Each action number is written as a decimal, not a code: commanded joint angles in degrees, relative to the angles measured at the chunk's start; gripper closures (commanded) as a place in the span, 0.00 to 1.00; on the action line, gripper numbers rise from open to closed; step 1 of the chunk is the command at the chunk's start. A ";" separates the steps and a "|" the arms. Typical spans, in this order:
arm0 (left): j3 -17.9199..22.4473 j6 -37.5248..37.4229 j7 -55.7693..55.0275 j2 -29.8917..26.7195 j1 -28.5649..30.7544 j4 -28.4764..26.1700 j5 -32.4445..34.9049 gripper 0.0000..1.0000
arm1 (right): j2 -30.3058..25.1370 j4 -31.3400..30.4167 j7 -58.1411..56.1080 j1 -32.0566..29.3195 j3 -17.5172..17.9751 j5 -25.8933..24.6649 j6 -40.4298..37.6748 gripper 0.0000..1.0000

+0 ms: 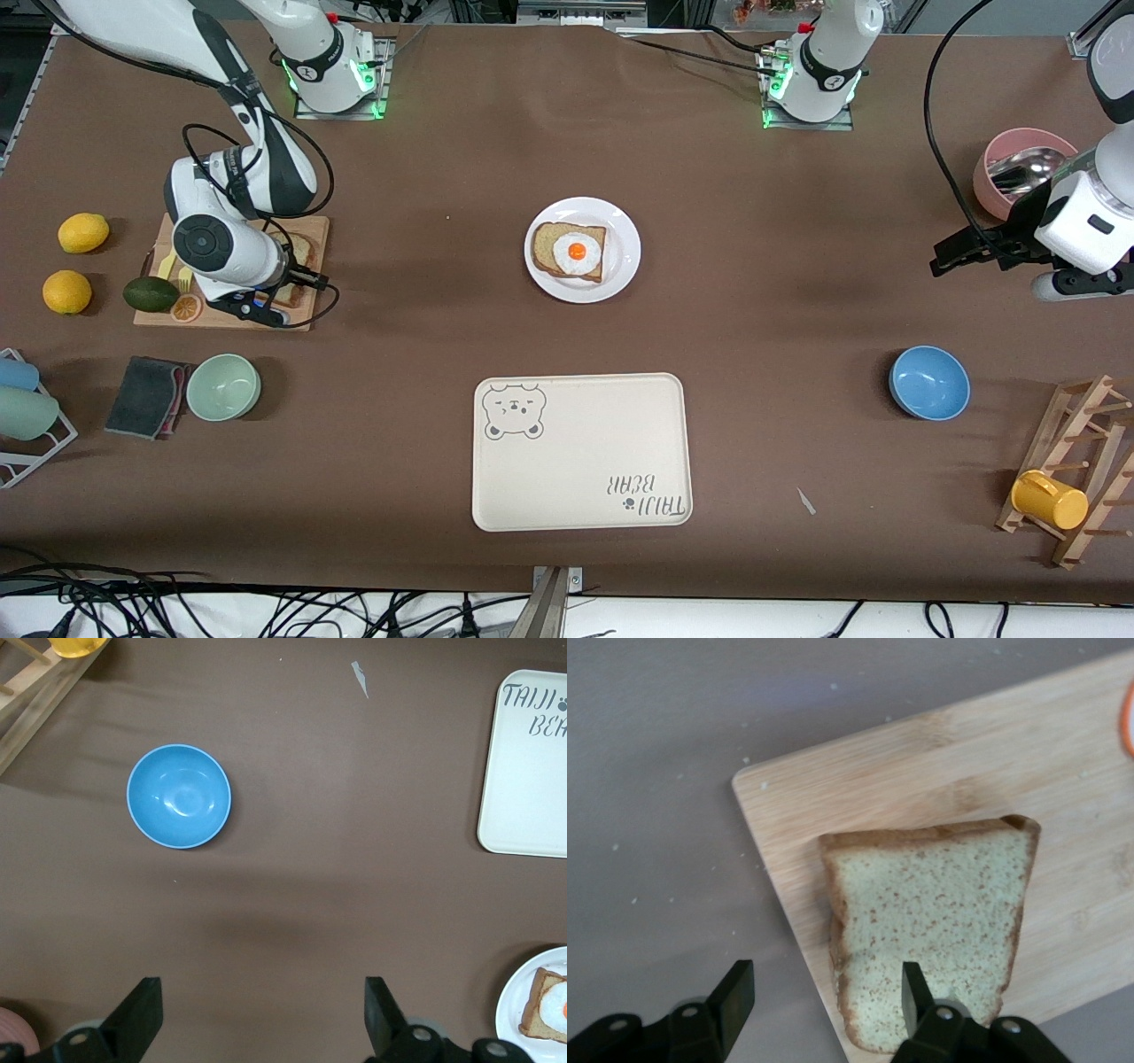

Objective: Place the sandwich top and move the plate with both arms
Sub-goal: 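Lower the right gripper and pinch the bread slice edge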

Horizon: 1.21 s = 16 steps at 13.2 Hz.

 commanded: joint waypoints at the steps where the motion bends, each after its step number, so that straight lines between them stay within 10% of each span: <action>1: -0.19 0.37 -0.96 0.16 -0.04 0.32 -0.94 0.00 | 1.77 1.10 5.03 0.49 0.24 -1.36 0.57 0.27; 16: -1.50 0.28 -3.94 -0.98 0.13 -0.64 3.01 0.00 | 4.41 1.89 6.36 -0.21 -0.55 -2.32 0.14 0.47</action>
